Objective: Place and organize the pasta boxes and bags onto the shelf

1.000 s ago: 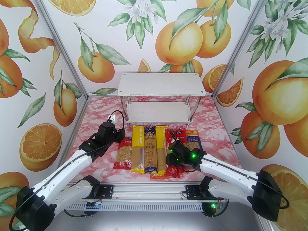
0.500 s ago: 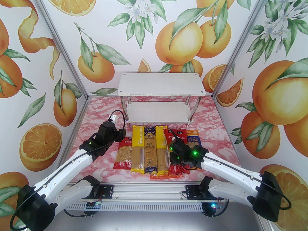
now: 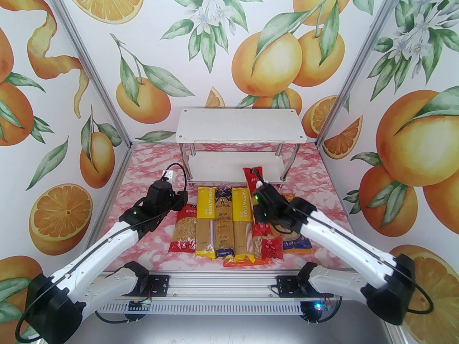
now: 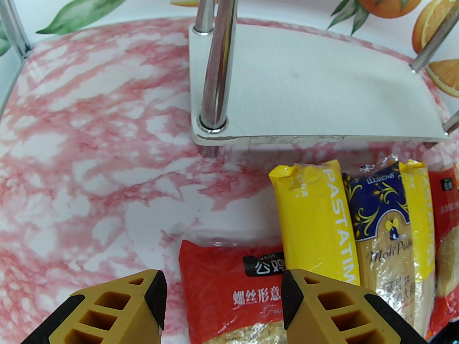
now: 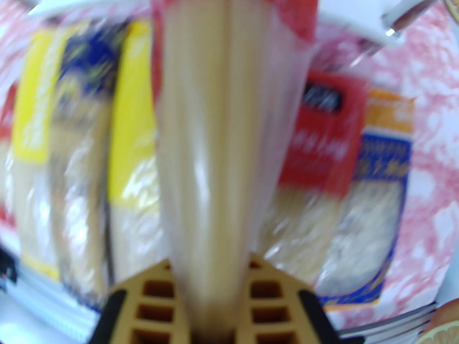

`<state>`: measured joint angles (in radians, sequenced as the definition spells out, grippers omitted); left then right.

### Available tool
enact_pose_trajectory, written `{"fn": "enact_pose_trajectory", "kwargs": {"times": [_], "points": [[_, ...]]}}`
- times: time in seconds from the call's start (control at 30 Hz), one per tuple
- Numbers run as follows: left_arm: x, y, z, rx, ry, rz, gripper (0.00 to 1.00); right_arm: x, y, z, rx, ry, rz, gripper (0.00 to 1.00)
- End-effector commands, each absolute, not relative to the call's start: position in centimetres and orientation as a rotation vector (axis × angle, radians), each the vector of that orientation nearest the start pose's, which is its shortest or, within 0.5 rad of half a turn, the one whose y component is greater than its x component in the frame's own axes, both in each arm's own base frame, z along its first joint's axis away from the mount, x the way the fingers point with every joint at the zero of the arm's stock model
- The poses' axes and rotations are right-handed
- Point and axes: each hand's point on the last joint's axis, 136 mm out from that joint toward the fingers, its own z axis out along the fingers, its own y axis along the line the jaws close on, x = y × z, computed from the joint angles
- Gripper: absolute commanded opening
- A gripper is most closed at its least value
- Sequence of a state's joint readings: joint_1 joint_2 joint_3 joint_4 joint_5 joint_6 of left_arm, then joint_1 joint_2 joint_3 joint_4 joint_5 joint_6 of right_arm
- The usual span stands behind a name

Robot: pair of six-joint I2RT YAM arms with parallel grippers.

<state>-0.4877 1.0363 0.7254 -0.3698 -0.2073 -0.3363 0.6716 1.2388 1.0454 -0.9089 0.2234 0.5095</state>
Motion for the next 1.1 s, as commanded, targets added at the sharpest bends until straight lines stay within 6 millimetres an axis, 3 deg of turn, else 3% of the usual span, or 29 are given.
{"fn": "enact_pose_trajectory", "kwargs": {"times": [0.0, 0.2, 0.43, 0.8, 1.07], "points": [[31.1, -12.9, 18.5, 0.076, 2.202, -0.247, 0.57, 30.5, 15.2, 19.1, -0.149, 2.47, 0.019, 0.0], [31.1, -12.8, 18.9, 0.08, 2.198, -0.233, 0.57, 36.1, 14.0, 19.0, -0.115, 2.444, -0.079, 0.0], [30.7, -12.4, 18.7, 0.071, 2.207, -0.22, 0.57, 40.8, 11.8, 17.9, -0.06, 2.409, -0.18, 0.0], [30.5, -12.1, 18.9, 0.066, 2.208, -0.207, 0.58, 45.5, 9.2, 17.4, 0.004, 2.327, -0.305, 0.0], [30.5, -12.1, 18.9, 0.069, 2.215, -0.204, 0.58, 47.9, 8.4, 15.3, 0.045, 2.312, -0.39, 0.0]]}}
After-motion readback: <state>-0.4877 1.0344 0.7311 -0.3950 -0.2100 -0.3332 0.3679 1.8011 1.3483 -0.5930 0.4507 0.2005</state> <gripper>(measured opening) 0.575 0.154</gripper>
